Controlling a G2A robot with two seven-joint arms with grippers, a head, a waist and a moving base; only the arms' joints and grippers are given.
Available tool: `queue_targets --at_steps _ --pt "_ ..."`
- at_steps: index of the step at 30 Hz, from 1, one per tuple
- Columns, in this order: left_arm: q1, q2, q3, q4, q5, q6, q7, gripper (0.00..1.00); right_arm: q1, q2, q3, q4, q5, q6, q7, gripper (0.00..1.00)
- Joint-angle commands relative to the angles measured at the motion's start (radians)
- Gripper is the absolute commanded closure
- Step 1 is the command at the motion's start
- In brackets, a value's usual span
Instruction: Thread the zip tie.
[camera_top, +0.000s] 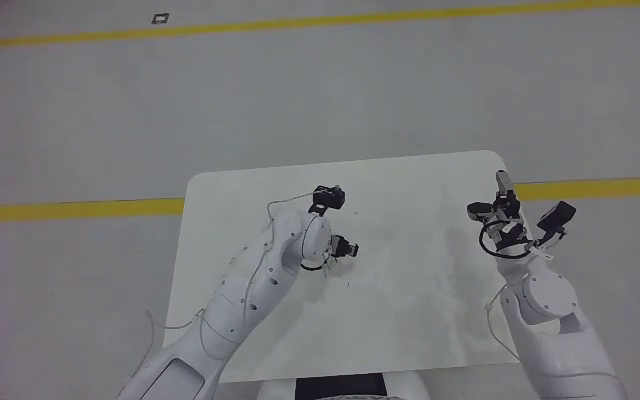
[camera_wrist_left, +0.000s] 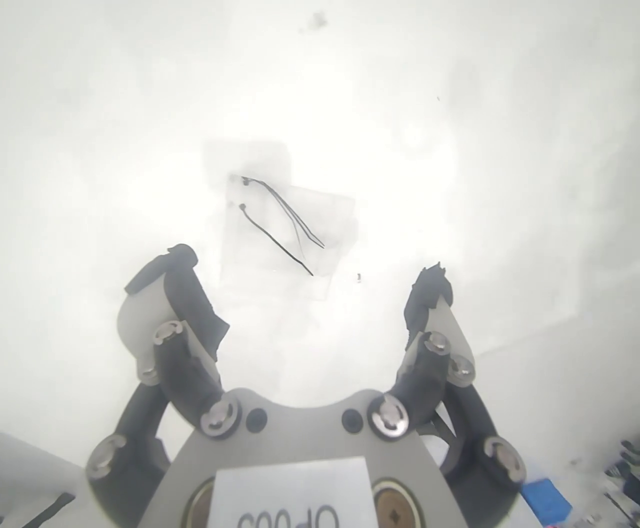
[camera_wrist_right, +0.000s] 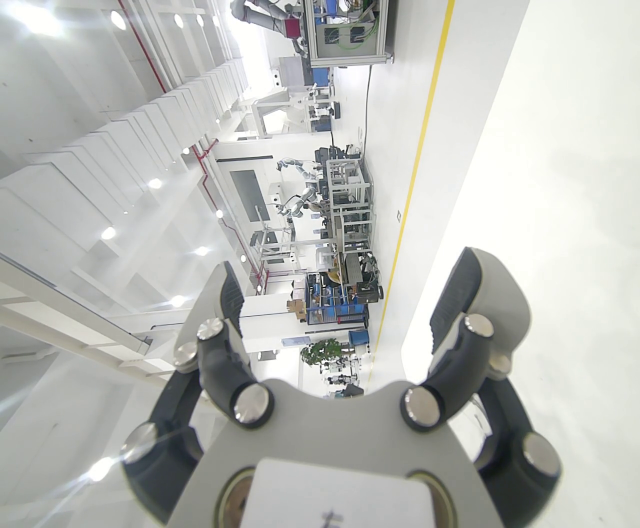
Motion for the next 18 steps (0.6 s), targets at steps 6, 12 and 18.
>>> queue_targets --at_steps 6,12,18 --pt "-0.010 0.001 0.006 0.002 -0.019 0.004 0.000 0.00 0.000 0.000 0.000 0.000 0.000 0.000 0.000 0.00" --pt "-0.011 0.000 0.017 0.030 -0.039 0.009 0.000 0.00 0.000 0.000 0.000 0.000 0.000 0.000 0.000 0.00" --pt "-0.035 -0.002 0.051 0.046 -0.046 0.022 0.000 0.00 0.000 0.000 0.000 0.000 0.000 0.000 0.000 0.00"
